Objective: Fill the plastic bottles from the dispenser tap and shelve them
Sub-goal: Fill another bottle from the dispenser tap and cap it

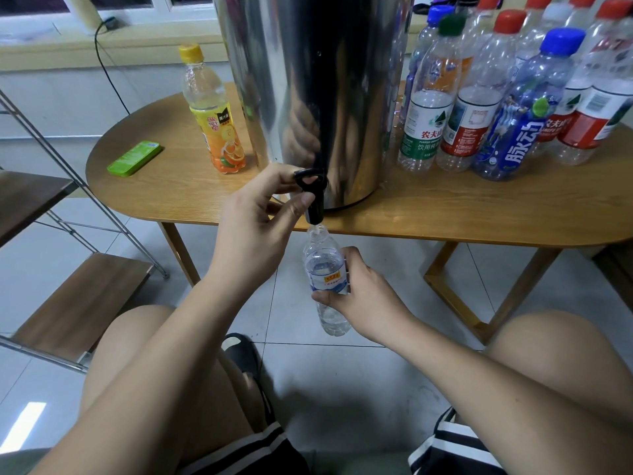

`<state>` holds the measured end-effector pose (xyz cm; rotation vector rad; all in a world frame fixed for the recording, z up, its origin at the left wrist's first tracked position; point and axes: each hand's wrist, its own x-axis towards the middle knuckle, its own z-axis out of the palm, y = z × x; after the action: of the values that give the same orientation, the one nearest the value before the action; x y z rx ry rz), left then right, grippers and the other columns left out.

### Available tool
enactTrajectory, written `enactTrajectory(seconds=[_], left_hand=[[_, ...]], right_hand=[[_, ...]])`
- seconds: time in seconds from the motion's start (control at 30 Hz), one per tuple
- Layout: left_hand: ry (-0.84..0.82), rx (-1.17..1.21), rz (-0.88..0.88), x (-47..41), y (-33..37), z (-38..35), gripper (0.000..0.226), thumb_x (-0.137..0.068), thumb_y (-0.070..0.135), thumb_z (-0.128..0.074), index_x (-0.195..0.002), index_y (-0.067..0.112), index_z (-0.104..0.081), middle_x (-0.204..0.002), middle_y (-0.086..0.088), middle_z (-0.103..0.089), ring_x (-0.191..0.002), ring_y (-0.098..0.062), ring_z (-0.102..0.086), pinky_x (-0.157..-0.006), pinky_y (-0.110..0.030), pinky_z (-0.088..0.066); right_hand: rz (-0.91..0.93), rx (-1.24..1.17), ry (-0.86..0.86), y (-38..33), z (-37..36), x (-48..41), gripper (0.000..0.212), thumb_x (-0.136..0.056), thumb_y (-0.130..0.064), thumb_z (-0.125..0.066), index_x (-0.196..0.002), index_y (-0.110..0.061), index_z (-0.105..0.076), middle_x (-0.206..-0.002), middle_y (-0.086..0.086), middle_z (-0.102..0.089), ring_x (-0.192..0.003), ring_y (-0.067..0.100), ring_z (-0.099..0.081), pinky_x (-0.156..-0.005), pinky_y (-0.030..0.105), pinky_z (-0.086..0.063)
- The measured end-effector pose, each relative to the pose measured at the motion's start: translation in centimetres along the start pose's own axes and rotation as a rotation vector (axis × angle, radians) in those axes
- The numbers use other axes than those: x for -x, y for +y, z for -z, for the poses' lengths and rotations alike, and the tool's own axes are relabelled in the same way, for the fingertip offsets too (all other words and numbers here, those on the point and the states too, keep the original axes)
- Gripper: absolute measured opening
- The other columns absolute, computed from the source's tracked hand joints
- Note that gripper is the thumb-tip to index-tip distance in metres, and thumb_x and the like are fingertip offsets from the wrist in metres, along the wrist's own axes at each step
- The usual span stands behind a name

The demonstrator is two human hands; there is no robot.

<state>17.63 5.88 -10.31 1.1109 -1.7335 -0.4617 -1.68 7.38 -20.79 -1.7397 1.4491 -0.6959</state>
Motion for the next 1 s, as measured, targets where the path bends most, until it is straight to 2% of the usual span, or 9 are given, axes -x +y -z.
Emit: enactTrajectory(seconds=[0.17, 0.27, 0.53, 0.8, 1.0], left_hand=[[0.000, 0.003, 0.001, -0.04, -0.01, -0.03, 0.016, -0.106, 0.014, -0.072, -0.121, 0.020, -0.072, -0.111, 0.012, -0.077, -0.114, -0.013, -0.073, -0.086, -0.045, -0.060], [0.000, 0.011, 0.002, -0.03, 0.04, -0.02, 0.017, -0.106, 0.014, -0.072, -0.121, 0.020, -0.073, -0.111, 0.013, -0.077, -0.115, -0.013, -0.073, -0.087, -0.047, -0.060], [-0.007, 0.012, -0.002, 0.03, 0.24, 0.01, 0.016, -0.106, 0.014, -0.071, -0.120, 0.021, -0.072, -0.111, 0.012, -0.077, -0.115, -0.013, -0.073, -0.086, -0.049, -0.060], [-0.005, 0.024, 0.006, 0.07, 0.23, -0.07, 0.017, -0.106, 0.012, -0.071, -0.120, 0.021, -0.072, -0.111, 0.011, -0.077, -0.115, -0.013, -0.073, -0.087, -0.050, -0.060], [-0.006, 0.015, 0.000, 0.05, 0.18, -0.04, 0.017, -0.106, 0.014, -0.071, -0.121, 0.021, -0.072, -0.111, 0.010, -0.077, -0.116, -0.016, -0.073, -0.089, -0.053, -0.059]], right_hand=[[0.003, 0.010, -0.002, 0.07, -0.07, -0.03, 0.057, -0.091, -0.041, -0.086, -0.126, -0.035, -0.042, -0.126, -0.006, -0.071, -0.111, 0.018, -0.067, -0.087, 0.034, -0.052], [-0.002, 0.012, 0.001, 0.14, -0.06, -0.19, 0.057, -0.090, -0.042, -0.086, -0.127, -0.035, -0.042, -0.125, -0.007, -0.071, -0.111, 0.018, -0.067, -0.090, 0.036, -0.054], [0.002, 0.012, -0.003, 0.15, -0.18, -0.04, 0.057, -0.090, -0.041, -0.086, -0.126, -0.035, -0.042, -0.125, -0.007, -0.071, -0.110, 0.017, -0.067, -0.082, 0.031, -0.047], [-0.001, 0.022, 0.010, 0.31, -0.28, -0.22, 0.058, -0.090, -0.042, -0.087, -0.125, -0.035, -0.042, -0.124, -0.006, -0.071, -0.110, 0.019, -0.067, -0.086, 0.035, -0.053], [0.009, 0.014, 0.011, 0.25, -0.39, -0.39, 0.055, -0.091, -0.039, -0.086, -0.124, -0.030, -0.043, -0.122, -0.005, -0.070, -0.107, 0.019, -0.066, -0.081, 0.034, -0.049]])
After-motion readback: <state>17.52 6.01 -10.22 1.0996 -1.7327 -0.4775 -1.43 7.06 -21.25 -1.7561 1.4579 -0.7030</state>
